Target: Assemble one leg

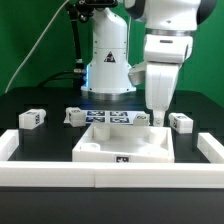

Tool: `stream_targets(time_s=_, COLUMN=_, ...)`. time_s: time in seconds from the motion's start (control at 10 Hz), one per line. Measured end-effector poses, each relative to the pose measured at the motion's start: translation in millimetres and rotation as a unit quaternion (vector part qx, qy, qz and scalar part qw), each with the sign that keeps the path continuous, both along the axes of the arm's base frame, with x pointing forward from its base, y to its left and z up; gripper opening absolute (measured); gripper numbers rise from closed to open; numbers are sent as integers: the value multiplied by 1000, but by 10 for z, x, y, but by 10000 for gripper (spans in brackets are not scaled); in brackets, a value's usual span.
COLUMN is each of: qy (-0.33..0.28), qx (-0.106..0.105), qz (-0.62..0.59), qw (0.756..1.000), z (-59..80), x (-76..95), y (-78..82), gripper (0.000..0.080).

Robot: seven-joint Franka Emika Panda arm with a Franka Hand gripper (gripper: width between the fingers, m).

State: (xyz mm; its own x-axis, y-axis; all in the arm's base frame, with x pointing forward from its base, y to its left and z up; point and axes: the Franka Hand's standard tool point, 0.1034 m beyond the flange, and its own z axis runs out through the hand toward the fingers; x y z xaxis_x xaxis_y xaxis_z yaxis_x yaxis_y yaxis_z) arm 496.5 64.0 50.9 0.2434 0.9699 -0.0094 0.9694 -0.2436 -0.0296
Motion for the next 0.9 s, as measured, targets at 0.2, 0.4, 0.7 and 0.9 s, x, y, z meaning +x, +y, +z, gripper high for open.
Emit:
stream_targets(time_s=0.2, qy=-44, qx=9, qz=27, qw=999, z=9, x=77, y=-210, gripper=650)
stream_targets(time_s=0.4, qy=-38, qx=9, qz=20, qw=999, z=-11, x=52, y=-207, gripper=650)
stream_targets(time_s=0.7, qy=-53, qx=8, qz=41, qw=998, z=-35, x=53, y=-184, gripper=650)
stream_targets(time_s=0.9, qy=-52, qx=12, qz=37, qw=998, z=-185, x=-45, y=-267, gripper=650)
